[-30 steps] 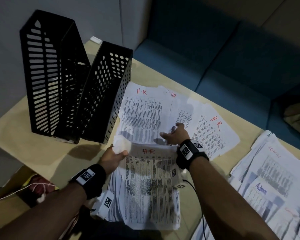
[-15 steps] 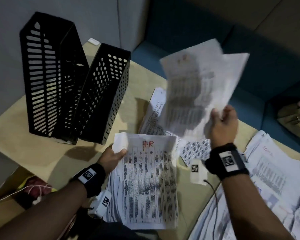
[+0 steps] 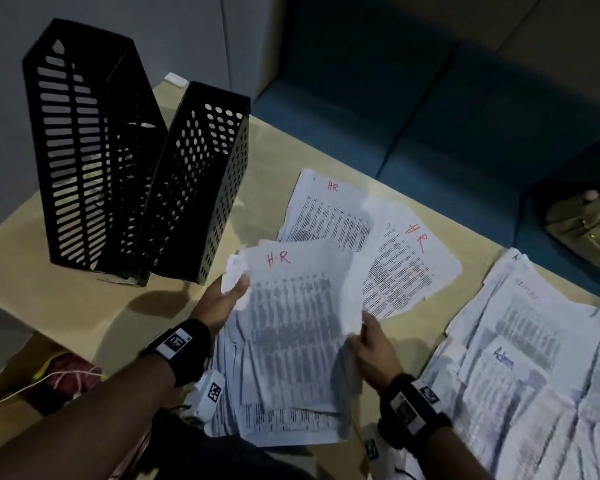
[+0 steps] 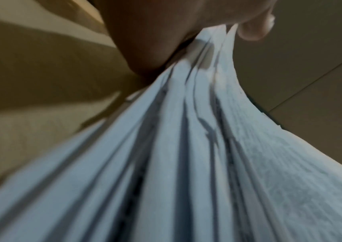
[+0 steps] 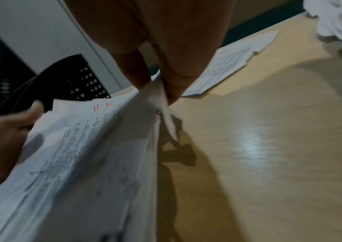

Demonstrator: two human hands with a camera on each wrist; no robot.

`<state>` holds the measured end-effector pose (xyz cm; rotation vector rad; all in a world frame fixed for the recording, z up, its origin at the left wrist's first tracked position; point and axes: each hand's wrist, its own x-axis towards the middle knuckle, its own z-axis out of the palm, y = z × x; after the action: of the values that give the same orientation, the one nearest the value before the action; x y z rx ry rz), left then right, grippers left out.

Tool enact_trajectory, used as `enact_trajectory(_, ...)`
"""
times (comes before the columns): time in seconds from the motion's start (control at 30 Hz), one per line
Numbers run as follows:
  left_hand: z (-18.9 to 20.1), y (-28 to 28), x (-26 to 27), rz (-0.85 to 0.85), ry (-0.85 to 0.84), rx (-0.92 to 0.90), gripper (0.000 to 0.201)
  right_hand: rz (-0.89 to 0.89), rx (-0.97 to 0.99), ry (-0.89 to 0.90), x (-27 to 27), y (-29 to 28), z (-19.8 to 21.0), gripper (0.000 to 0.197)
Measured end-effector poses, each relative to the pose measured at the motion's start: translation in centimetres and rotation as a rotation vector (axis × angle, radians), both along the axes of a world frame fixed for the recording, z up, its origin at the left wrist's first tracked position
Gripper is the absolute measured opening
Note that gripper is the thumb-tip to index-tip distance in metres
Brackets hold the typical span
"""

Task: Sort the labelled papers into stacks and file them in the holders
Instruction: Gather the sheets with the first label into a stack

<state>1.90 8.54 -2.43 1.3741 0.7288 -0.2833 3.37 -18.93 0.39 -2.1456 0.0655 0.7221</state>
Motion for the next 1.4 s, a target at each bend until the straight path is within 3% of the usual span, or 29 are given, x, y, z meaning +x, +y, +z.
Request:
enact_trajectory(0.1,0.6,-0.3,0.1,-0.033,-0.062,-0.053,0.053,0.192,-0.089,0.062,-0.6,0.7,0.6,0.056)
enact_trajectory(0.2,0.4,-0.4,-0.1,-0.061,-0.075,0.020,0.064,0.296,-0.256,0.037,1.2,0.7,0.9,0.051)
enact_trajectory(0.3,0.4,-0.1,-0.1,-0.106,-0.059,0.079,0.069,0.083,-0.304,0.016,4.8,0.6,0.5,0.062)
enact_trajectory(0.4,0.4,0.0,0.2,-0.188,-0.045,0.111,0.076,-0.044,-0.152,0.055,7.6,1.8,-0.2,0.079)
enact_trajectory(0.47,0.1,0.2,0.4,-0.227,-0.033,0.099,0.082,-0.124,-0.099,0.050,8.7,3.2,-0.6,0.080)
enact_trajectory(0.53,0.1,0.4,0.8,-0.264,-0.037,0.096,0.089,-0.101,-0.195,-0.006,9.1,4.5,-0.7,0.076)
enact_trajectory(0.6,0.7,0.3,1.2,-0.278,-0.073,0.084,0.086,0.058,-0.371,-0.065,8.8,5.4,-0.7,0.070)
enact_trajectory(0.67,1.0,0.0,1.5,-0.285,-0.091,0.135,0.067,0.185,-0.462,-0.144,8.4,5.7,-0.9,0.068)
enact_trajectory(0.73,0.9,-0.1,1.6,-0.281,-0.058,0.170,0.059,0.214,-0.444,-0.178,8.2,5.7,-1.3,0.066)
enact_trajectory(0.83,0.7,0.0,1.7,-0.331,-0.056,0.197,0.064,0.206,-0.418,-0.229,8.4,5.5,-1.8,0.059)
enact_trajectory(0.97,1.2,0.0,2.2,-0.358,-0.147,0.162,0.049,0.270,-0.425,-0.229,9.0,5.4,-2.0,0.036)
enact_trajectory(1.03,1.4,0.0,2.3,-0.383,-0.203,0.190,0.056,0.184,-0.370,-0.240,9.4,5.1,-2.0,0.037)
enact_trajectory(1.1,1.8,0.1,2.3,-0.413,-0.213,0.179,0.071,-0.023,-0.324,-0.219,10.4,4.7,-2.4,0.042)
enact_trajectory(1.23,1.6,0.4,2.4,-0.458,-0.211,0.172,0.061,-0.342,-0.289,-0.015,13.2,4.3,-2.5,0.066)
enact_trajectory(1.33,1.0,0.6,2.2,-0.420,-0.221,0.154,0.057,-0.308,-0.271,0.114,14.6,4.8,-2.1,0.069)
enact_trajectory(1.4,1.0,0.4,1.8,-0.403,-0.226,0.158,0.054,-0.236,-0.295,0.110,14.9,5.4,-2.2,0.060)
